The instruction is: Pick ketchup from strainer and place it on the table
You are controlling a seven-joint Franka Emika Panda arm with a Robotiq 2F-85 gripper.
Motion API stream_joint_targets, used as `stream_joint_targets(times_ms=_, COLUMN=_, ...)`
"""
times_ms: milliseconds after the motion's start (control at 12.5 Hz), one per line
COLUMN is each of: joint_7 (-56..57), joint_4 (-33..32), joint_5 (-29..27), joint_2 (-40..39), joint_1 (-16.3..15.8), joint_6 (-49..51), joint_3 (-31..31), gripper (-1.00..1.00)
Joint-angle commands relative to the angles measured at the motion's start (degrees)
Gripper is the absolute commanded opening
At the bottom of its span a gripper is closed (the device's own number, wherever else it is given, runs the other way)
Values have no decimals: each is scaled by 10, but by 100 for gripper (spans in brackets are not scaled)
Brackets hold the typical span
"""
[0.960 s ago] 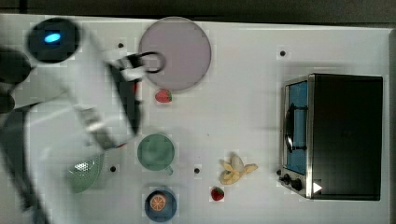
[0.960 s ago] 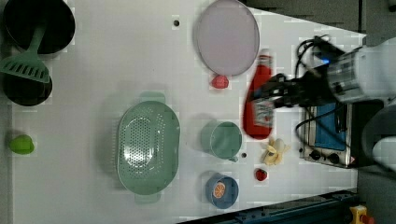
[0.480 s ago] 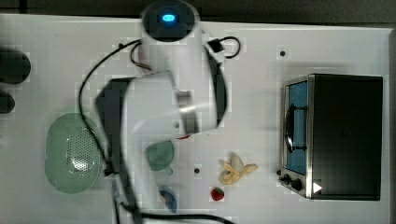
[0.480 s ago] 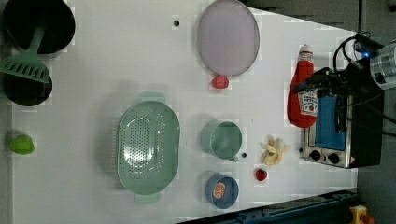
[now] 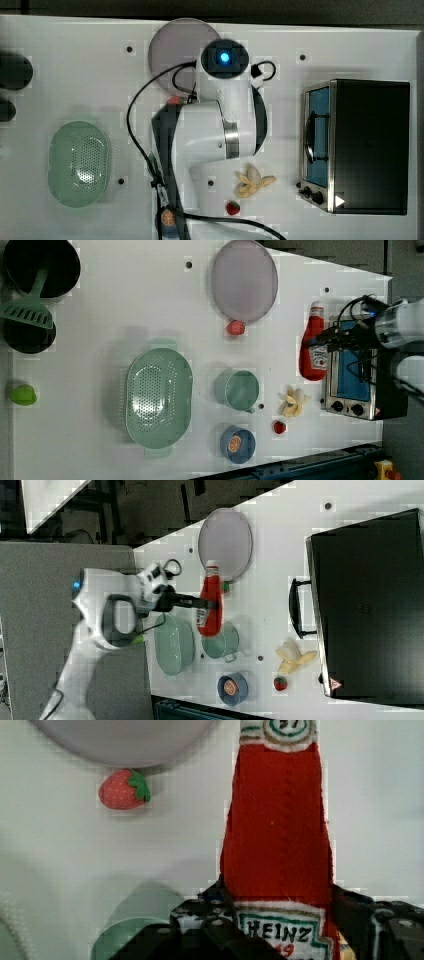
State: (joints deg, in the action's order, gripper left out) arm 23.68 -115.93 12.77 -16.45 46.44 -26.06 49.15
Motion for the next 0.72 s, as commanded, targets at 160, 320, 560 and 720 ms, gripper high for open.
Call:
stream_joint_targets(times_ms=160, joint_7=32, joint_4=-100, joint_5=4, joint_2=2, joint_1=4, joint_6=-117, joint_3=-45, gripper=13)
stream_joint_targets(times_ms=320, joint_7=31, joint_4=-133, joint_5=4, joint_2=-9, joint_1=3, joint_6=-180, joint_3=-56, gripper=20)
stream_joint_targets(times_ms=560, joint_7=27, joint_4=-150, joint_5=10, joint_2=-34, joint_1=3, joint_6=-214, joint_3=-56, gripper=82)
stream_joint_targets(times_ms=720, joint_7=28, joint_4=-141, joint_5=14, joint_2=-26, joint_1=4, joint_6=-211, joint_3=-55, gripper=100)
